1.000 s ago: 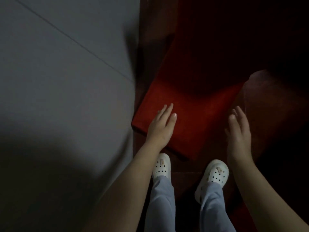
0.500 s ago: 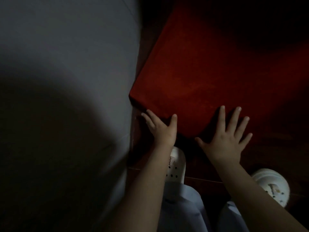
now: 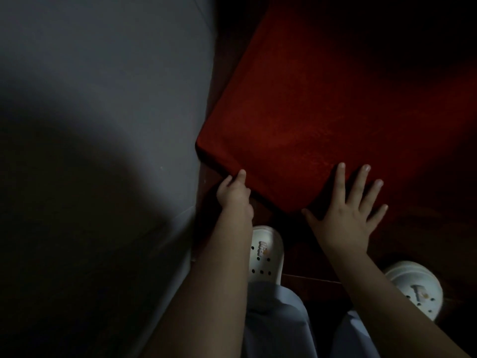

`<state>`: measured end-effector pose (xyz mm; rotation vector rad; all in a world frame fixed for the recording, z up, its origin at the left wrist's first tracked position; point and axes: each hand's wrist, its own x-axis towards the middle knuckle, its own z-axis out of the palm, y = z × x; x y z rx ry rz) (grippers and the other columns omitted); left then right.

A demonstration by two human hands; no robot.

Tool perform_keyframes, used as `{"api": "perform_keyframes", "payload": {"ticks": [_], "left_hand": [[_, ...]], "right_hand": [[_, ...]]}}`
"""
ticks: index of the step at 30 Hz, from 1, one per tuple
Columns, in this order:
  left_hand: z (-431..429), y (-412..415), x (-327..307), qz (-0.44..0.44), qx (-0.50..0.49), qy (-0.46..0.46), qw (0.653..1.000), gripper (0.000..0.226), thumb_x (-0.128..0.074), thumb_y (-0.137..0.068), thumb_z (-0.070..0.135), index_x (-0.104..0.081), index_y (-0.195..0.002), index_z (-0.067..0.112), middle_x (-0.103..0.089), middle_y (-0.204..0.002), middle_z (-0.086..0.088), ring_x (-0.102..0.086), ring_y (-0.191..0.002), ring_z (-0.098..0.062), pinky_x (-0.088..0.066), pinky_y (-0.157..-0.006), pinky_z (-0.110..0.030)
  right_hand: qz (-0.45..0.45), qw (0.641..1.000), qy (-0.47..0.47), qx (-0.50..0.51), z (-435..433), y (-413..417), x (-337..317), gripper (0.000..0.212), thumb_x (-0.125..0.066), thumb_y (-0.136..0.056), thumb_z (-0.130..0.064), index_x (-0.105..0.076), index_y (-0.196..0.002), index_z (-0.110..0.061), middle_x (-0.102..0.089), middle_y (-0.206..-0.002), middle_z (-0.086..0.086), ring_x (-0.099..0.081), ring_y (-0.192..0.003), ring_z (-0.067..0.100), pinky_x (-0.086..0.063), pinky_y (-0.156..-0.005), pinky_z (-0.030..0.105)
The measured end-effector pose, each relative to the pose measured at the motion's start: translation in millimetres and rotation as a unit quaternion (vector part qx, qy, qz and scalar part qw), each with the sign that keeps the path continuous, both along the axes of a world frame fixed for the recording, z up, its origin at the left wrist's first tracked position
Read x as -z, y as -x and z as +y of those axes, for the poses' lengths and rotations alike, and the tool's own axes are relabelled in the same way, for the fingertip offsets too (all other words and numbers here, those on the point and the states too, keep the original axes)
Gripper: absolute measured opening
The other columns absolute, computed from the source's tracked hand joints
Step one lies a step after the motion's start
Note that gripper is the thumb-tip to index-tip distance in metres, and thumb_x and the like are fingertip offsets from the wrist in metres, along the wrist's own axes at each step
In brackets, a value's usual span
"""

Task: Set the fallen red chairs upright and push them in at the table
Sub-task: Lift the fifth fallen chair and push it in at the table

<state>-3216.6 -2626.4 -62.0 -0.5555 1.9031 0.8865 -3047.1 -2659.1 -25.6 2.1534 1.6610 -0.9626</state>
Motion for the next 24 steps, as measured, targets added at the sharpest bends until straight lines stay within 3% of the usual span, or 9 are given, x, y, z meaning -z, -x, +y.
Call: {"api": "perform_keyframes", "payload": {"ticks": [5, 9, 14, 17, 20, 24], "left_hand": [[2.8, 13.4, 1.3, -0.015, -0.021, 0.008, 1.0, 0.045, -0.068, -0.086, -0.001, -0.054, -0.128, 0.005, -0.064, -0.113, -0.017, -0.06, -0.11, -0.026, -0.049, -0.088, -0.03], [-3.2, 19.5, -0.5, -0.031, -0.012, -0.008, 0.999, 0.039, -0.062, -0.089, -0.005, -0.054, -0.126, 0.004, -0.062, -0.087, -0.006, -0.061, -0.088, -0.019, -0.048, -0.082, -0.028], [-5.7, 20.0, -19.9, -0.035, 0.003, -0.006, 0.999, 0.037, -0.06, -0.089, -0.007, -0.054, -0.124, 0.003, -0.064, -0.094, -0.009, -0.059, -0.077, -0.015, -0.05, -0.071, -0.026], [-11.7, 10.4, -48.1, -0.047, 0.002, -0.004, 0.999, 0.041, -0.059, -0.09, -0.007, -0.052, -0.129, 0.002, -0.06, -0.09, -0.007, -0.058, -0.078, -0.015, -0.05, -0.076, -0.027], [-23.6, -5.6, -92.4, -0.059, -0.008, -0.015, 0.998, 0.04, -0.06, -0.09, -0.006, -0.052, -0.129, 0.001, -0.059, -0.092, -0.009, -0.058, -0.082, -0.016, -0.05, -0.08, -0.028], [-36.2, -27.5, -161.4, -0.071, -0.022, -0.043, 0.996, 0.033, -0.061, -0.089, -0.004, -0.053, -0.121, 0.003, -0.06, -0.098, -0.012, -0.059, -0.087, -0.018, -0.051, -0.073, -0.028]], "right_hand": [[-0.007, 1.0, -0.003, 0.005, -1.6, 3.8, 1.3, 0.114, -0.068, -0.082, -0.051, 0.019, -0.152, -0.032, 0.03, -0.158, 0.007, 0.024, -0.145, 0.035, 0.004, -0.115, 0.061], [-0.014, 1.0, -0.004, 0.004, -2.0, 6.4, 1.2, 0.12, -0.071, -0.077, -0.057, 0.022, -0.15, -0.033, 0.03, -0.158, 0.007, 0.024, -0.145, 0.035, 0.003, -0.115, 0.062], [-0.007, 0.999, -0.01, -0.033, -11.4, 20.7, -11.5, 0.128, -0.072, -0.072, -0.062, 0.028, -0.147, -0.037, 0.032, -0.157, 0.003, 0.024, -0.145, 0.033, 0.001, -0.114, 0.062], [-0.005, 0.999, 0.004, -0.042, -21.2, 31.0, -30.9, 0.128, -0.069, -0.073, -0.065, 0.033, -0.145, -0.037, 0.036, -0.155, 0.003, 0.027, -0.144, 0.032, 0.001, -0.115, 0.063], [-0.023, 0.998, 0.008, -0.051, -25.6, 37.7, -64.3, 0.129, -0.067, -0.074, -0.068, 0.036, -0.143, -0.034, 0.039, -0.153, 0.007, 0.028, -0.143, 0.035, 0.004, -0.114, 0.063], [-0.076, 0.995, -0.032, -0.048, -26.3, 36.4, -121.2, 0.121, -0.066, -0.08, -0.059, 0.03, -0.148, -0.028, 0.033, -0.156, 0.012, 0.023, -0.144, 0.04, 0.005, -0.112, 0.066]]}}
